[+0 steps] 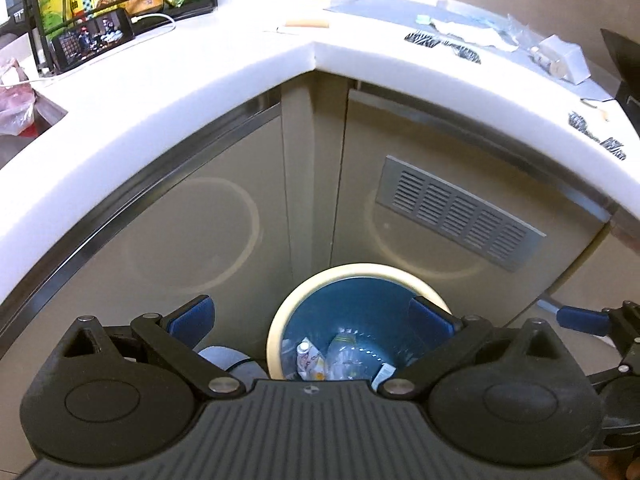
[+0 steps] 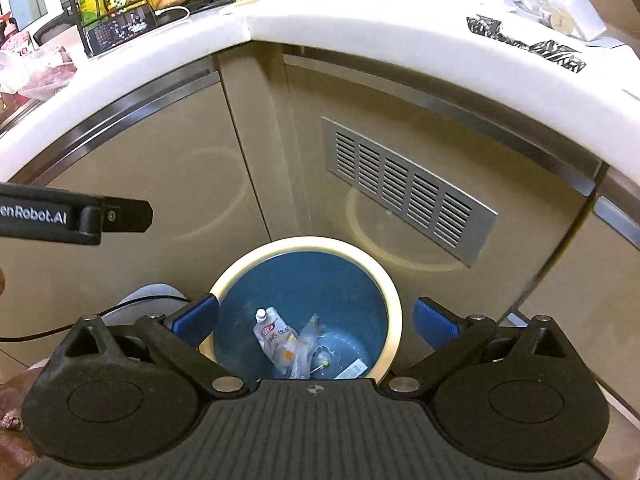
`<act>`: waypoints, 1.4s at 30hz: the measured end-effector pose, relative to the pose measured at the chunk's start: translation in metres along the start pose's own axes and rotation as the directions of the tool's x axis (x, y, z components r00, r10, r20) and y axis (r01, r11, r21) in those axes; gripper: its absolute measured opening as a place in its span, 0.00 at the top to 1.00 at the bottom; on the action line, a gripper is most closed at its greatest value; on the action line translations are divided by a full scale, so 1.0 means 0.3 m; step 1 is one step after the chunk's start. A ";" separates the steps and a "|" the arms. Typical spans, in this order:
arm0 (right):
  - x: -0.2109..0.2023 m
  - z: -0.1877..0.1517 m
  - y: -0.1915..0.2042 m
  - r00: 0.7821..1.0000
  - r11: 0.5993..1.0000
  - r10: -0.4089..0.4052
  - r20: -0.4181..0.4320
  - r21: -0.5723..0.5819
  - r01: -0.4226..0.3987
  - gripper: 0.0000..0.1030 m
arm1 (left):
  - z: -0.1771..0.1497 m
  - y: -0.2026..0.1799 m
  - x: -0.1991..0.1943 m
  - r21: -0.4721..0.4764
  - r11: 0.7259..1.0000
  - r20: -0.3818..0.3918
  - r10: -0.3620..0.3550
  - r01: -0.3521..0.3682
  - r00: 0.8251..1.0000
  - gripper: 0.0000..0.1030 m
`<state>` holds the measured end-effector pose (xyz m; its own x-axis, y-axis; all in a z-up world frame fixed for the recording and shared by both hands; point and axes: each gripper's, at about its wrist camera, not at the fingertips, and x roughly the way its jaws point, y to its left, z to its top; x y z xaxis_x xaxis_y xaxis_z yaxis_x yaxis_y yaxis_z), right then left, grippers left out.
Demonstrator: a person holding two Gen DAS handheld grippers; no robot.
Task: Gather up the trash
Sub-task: 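Raise both empty tools back up toward the trash on the grey mat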
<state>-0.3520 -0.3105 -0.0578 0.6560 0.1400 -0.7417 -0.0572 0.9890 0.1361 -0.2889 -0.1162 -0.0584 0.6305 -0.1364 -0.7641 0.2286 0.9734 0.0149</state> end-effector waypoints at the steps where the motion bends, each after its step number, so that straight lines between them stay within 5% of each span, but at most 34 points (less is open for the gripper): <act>1: -0.009 0.005 0.000 1.000 1.000 -0.004 0.014 -0.004 0.004 0.00 | 0.004 -0.002 -0.007 0.000 1.000 0.005 -0.002 0.002 1.000 0.00; 16: -0.210 0.080 -0.074 0.965 0.997 -0.070 0.251 -0.026 0.079 0.00 | 0.190 -0.058 -0.111 -0.009 0.999 0.114 -0.050 0.052 0.992 0.00; 24: -0.335 0.108 -0.099 0.889 0.982 -0.122 0.440 -0.077 0.173 0.00 | 0.437 -0.213 -0.174 0.058 0.988 0.222 -0.153 0.144 0.963 0.00; 31: -0.393 0.111 -0.134 0.818 0.959 -0.154 0.554 -0.114 0.258 0.00 | 0.725 -0.436 -0.158 0.085 0.969 0.318 -0.245 0.230 0.916 0.00; 35: -0.398 0.107 -0.153 0.800 0.955 -0.164 0.577 -0.110 0.275 0.00 | 0.887 -0.610 -0.063 0.116 0.966 0.294 -0.256 0.231 0.921 0.00; 42: -0.395 0.095 -0.227 0.802 0.960 -0.197 0.564 -0.055 0.275 0.00 | 1.072 -0.897 0.199 0.101 0.936 0.098 -0.348 0.339 0.932 0.00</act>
<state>-0.4046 -0.3957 0.0396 0.9618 -0.1091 -0.2512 0.0839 0.9905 -0.1090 -0.0743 -0.4455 0.0994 0.5807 -0.4838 -0.6548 0.5020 0.8459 -0.1799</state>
